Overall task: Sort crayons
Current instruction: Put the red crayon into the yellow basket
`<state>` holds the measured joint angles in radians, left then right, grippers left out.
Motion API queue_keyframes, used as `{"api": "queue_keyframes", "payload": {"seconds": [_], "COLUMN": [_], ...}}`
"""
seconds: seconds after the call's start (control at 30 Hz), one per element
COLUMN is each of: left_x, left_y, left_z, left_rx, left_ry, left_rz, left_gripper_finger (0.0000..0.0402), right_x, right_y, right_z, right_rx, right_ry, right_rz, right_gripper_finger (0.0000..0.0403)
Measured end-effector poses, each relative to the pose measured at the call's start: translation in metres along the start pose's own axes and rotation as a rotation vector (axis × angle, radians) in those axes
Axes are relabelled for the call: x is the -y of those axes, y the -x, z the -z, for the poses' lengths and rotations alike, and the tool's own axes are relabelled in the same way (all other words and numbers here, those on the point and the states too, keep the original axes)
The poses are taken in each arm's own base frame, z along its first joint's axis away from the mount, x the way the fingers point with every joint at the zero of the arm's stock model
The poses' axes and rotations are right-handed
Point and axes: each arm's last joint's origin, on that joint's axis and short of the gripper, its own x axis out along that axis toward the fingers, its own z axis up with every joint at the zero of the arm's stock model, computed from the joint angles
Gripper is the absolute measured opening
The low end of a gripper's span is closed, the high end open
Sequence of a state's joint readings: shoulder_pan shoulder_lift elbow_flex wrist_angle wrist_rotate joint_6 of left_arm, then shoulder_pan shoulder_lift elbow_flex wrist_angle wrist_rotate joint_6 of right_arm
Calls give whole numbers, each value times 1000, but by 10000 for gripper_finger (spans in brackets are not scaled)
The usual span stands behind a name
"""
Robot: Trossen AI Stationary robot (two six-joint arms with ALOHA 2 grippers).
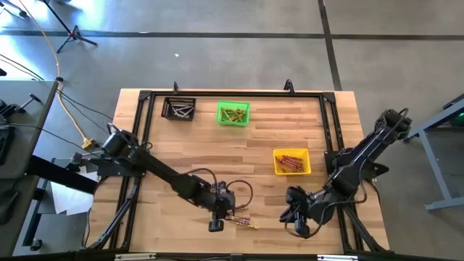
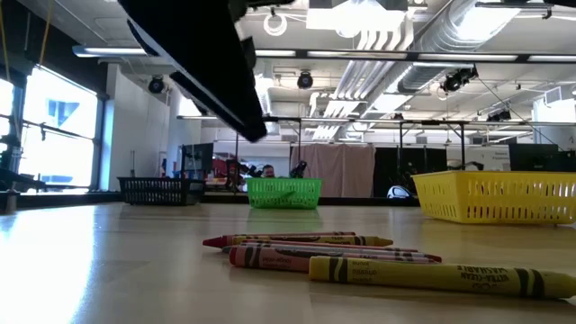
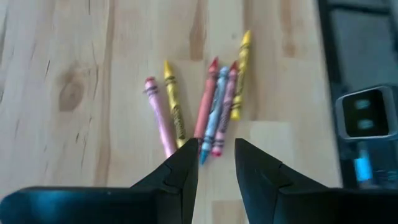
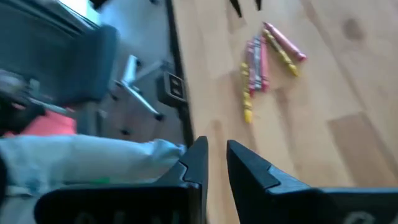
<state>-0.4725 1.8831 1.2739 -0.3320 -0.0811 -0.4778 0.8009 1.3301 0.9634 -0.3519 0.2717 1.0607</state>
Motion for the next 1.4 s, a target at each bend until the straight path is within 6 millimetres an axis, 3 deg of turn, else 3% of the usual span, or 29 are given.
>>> {"api": "queue_keyframes", "payload": {"seconds": [0.23,0.53,0.97,1.4], "left_x": [6,-3,-25,-26], "left_y": [-20,-41,-51,-60], "left_z": [-9,-3,-9,-11], "left_rx": [-8,-6,-5,39], "left_ry": [-59,-183,-130,-89], "left_rz": [-19,-168,-221,-205], "left_gripper_finger": [92,92,92,92], "right_x": [3,16,20,21], "right_y": [4,3,2,2], "right_z": [-5,-12,-17,-17], "right_rx": [-40,2,19,20], "right_ry": [99,103,89,91], "right_rz": [119,249,269,277], "right_gripper_finger": [53,53,53,53]}}
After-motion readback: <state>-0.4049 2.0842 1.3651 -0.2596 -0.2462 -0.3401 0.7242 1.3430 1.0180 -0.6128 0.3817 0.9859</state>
